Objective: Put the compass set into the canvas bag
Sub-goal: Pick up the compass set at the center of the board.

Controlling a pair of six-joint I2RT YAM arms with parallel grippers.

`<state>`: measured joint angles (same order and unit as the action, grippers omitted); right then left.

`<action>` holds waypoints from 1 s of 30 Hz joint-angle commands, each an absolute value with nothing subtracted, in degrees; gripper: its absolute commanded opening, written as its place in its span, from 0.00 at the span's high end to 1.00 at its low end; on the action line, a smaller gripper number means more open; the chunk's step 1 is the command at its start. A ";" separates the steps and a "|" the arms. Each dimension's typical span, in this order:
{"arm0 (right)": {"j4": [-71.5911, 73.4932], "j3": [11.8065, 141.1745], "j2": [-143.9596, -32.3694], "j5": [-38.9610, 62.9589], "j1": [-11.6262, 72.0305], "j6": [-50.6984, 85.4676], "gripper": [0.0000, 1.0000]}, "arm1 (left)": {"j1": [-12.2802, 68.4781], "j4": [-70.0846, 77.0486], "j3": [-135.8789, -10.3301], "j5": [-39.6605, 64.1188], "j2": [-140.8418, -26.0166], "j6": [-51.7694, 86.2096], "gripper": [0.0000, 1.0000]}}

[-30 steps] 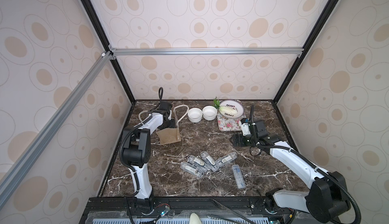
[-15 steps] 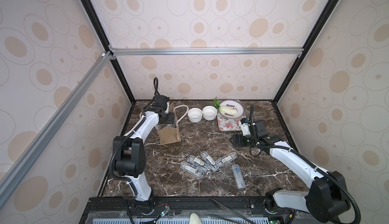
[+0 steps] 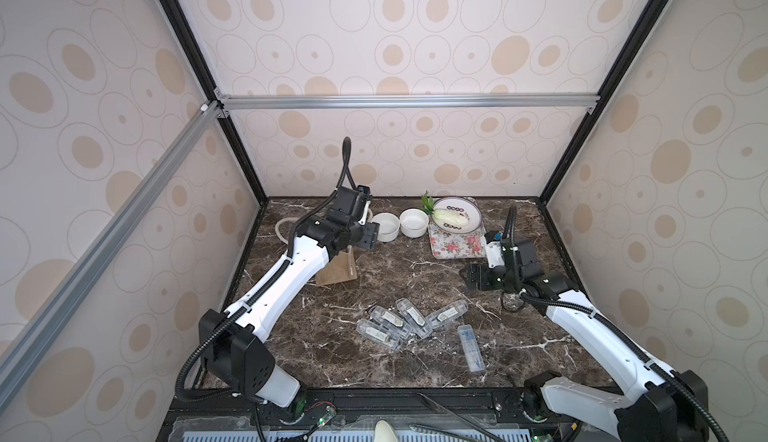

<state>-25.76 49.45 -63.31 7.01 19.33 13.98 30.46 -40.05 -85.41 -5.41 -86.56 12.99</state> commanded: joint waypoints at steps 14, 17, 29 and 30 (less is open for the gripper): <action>-26.57 42.99 -55.35 2.32 19.65 13.21 0.12 | 43.82 -34.84 -75.86 6.37 -93.19 44.19 0.28; -26.70 42.07 -54.45 1.81 19.73 13.08 0.12 | 43.88 -33.18 -73.43 8.63 -94.35 52.66 0.28; -25.22 38.91 -53.00 1.66 19.61 12.63 0.11 | 48.76 -39.30 -78.02 6.00 -103.70 76.52 0.27; -25.06 38.93 -53.01 1.67 19.65 12.49 0.10 | 49.12 -41.21 -78.96 5.19 -104.66 77.38 0.27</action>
<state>-26.04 39.53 -53.95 2.48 19.33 13.41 48.01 -35.64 -75.26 8.58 -103.31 69.67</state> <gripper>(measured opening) 0.894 0.727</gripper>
